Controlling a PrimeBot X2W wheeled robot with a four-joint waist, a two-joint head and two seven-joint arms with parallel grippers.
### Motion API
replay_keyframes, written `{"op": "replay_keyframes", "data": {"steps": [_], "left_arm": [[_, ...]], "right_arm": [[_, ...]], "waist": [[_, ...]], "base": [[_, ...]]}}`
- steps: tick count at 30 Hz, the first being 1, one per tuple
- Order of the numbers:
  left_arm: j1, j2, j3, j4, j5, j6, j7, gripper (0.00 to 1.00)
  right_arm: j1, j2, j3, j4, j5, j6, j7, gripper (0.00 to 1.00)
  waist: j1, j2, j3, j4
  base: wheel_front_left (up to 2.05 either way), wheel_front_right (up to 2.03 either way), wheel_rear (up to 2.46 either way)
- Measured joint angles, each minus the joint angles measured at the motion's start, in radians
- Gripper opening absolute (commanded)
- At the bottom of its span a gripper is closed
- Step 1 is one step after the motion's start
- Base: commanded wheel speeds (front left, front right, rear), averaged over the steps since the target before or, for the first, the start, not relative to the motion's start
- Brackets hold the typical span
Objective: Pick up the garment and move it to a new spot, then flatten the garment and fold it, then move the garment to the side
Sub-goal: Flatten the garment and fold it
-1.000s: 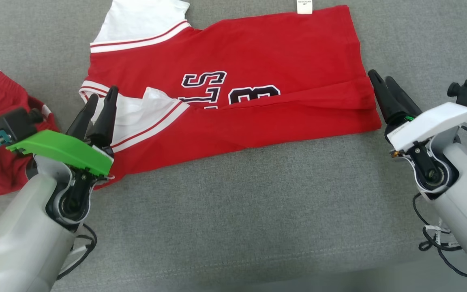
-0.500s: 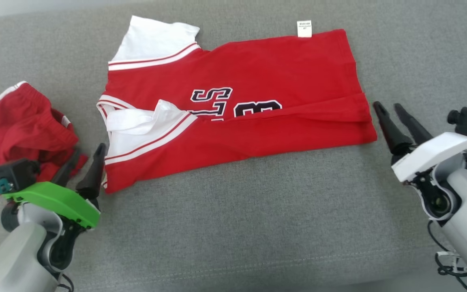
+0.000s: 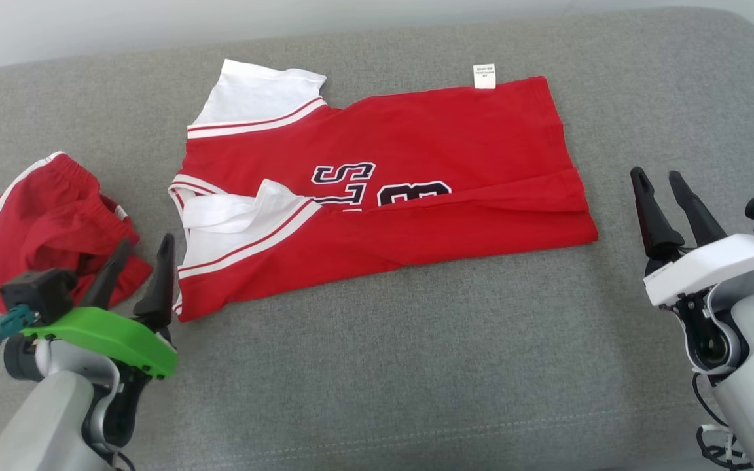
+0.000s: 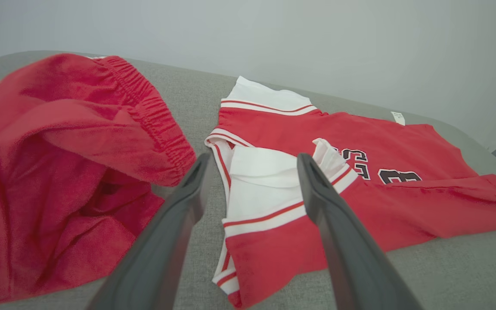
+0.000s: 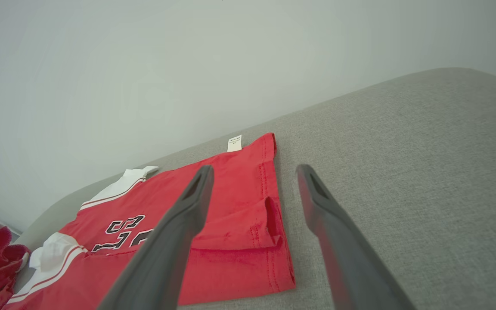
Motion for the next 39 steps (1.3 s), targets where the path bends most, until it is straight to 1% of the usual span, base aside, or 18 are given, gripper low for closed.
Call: {"op": "replay_keyframes", "data": {"steps": [5, 10, 14, 19, 21, 28, 30, 35, 36, 39], "left_arm": [[0.014, -0.038, 0.027, -0.044, 0.046, 0.006, 0.000, 1.00], [0.036, -0.047, 0.050, -0.071, 0.070, 0.010, 0.000, 1.00], [0.037, -0.072, 0.071, -0.107, 0.113, 0.010, 0.000, 1.00], [0.034, -0.072, 0.070, -0.126, 0.139, 0.002, 0.000, 1.00], [0.027, -0.067, 0.068, -0.128, 0.167, 0.002, 0.000, 1.00], [-0.084, -0.023, 0.067, -0.123, 0.185, 0.002, 0.002, 1.00], [-0.124, -0.009, 0.067, -0.115, 0.185, 0.002, 0.024, 1.00], [-0.225, 0.012, 0.072, -0.076, 0.178, -0.001, 0.102, 1.00], [-0.245, 0.023, 0.077, -0.064, 0.172, -0.005, 0.121, 1.00], [-0.300, 0.071, 0.098, -0.041, 0.164, -0.008, 0.178, 1.00]], "right_arm": [[0.042, 0.024, -0.041, -0.026, -0.048, -0.002, 0.000, 1.00], [0.072, 0.051, -0.075, -0.048, -0.085, -0.001, 0.000, 1.00], [0.095, 0.061, -0.116, -0.067, -0.110, 0.001, 0.000, 1.00], [0.098, 0.092, -0.134, -0.076, -0.120, 0.005, 0.000, 1.00], [0.098, 0.095, -0.137, -0.079, -0.130, 0.011, 0.000, 1.00], [0.066, 0.122, -0.160, -0.109, -0.163, 0.020, 0.000, 1.00], [0.056, 0.132, -0.168, -0.115, -0.173, 0.027, 0.000, 1.00], [0.048, 0.177, -0.165, -0.128, -0.192, 0.031, 0.000, 1.00], [0.045, 0.186, -0.163, -0.132, -0.195, 0.036, 0.000, 1.00], [0.024, 0.209, -0.156, -0.150, -0.216, 0.037, 0.000, 1.00]], "waist": [[0.0000, 0.0000, -0.003, -0.003], [0.0000, 0.0000, 0.001, -0.003], [0.0000, 0.0000, 0.014, 0.001], [0.0000, 0.0000, 0.034, 0.002], [0.0000, 0.0000, 0.043, 0.000], [0.0000, 0.0000, 0.085, -0.011], [0.0000, 0.0000, 0.099, -0.017], [0.0000, 0.0000, 0.132, -0.039], [0.0000, 0.0000, 0.138, -0.046], [0.0000, 0.0000, 0.156, -0.070]], "base": [[0.00, 0.00, 0.00], [0.00, 0.00, 0.00], [0.00, 0.00, 0.00], [0.00, 0.00, 0.00], [0.00, 0.00, 0.00], [0.00, 0.00, 0.00], [0.00, 0.00, 0.00], [0.00, 0.00, 0.00], [0.00, 0.00, 0.00], [0.00, 0.00, 0.00]]}}
